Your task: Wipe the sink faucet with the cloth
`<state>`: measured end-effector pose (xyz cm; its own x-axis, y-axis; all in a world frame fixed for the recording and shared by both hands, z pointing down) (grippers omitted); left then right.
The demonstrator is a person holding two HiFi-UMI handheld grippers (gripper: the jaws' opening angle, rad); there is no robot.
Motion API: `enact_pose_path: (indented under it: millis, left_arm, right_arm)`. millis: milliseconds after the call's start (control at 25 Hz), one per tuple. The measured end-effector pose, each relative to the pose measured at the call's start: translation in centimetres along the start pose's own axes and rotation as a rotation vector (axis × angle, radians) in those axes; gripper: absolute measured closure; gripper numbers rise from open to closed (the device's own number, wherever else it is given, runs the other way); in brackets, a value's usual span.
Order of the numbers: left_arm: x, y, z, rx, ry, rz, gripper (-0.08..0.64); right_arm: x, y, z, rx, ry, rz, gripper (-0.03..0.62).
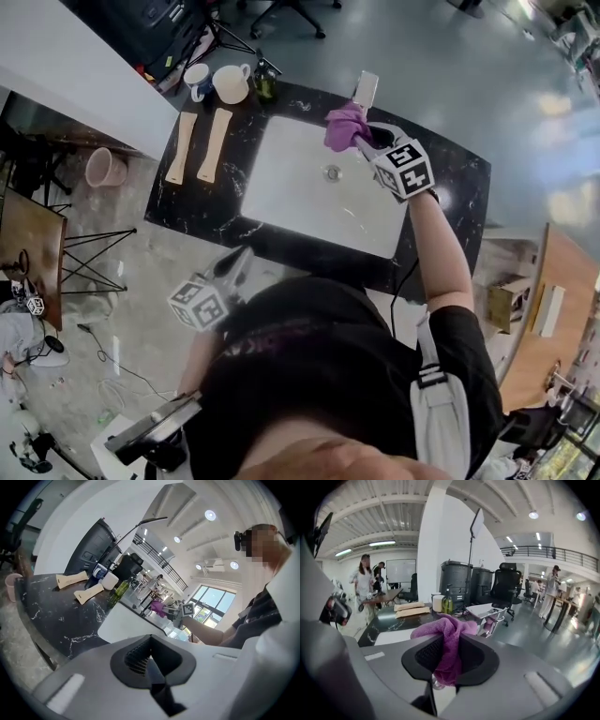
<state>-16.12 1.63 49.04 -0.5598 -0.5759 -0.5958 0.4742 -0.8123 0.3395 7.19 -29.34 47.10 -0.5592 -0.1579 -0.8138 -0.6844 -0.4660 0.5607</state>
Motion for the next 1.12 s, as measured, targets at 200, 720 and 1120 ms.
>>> enact_pose_path:
  millis: [200,720,1120]
  left_arm:
    - [0.1,-0.4,-0.1,0.034,0.005,-0.015,0.561]
    - [0.4,0.5,-0.3,0.007,0.019,0.026,0.561]
    - [-1.0,1.5,-0.6,0.048,-0.004,0.053,0.561]
  right_arm:
    - [0.0,2.2,-6.1,-0.084,0.136,-0.014,0.499]
    - [-2.5,-1.4,1.6,0.139,0.171,-0.081,0.5]
    - [-6.4,3.1,-3.6,0.03,0.102,0.066,0.502]
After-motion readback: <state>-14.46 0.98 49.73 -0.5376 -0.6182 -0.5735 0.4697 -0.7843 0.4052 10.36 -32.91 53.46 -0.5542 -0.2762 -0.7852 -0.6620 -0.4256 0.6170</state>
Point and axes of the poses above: the fingertips, and each gripper's own axes: y forward along the fingers, z to its left, x out of its top, the point moved 5 cm from there along -y, backward along the fingers, and after that the axes turned 7 degrees about -y, right-handed, at the moved point
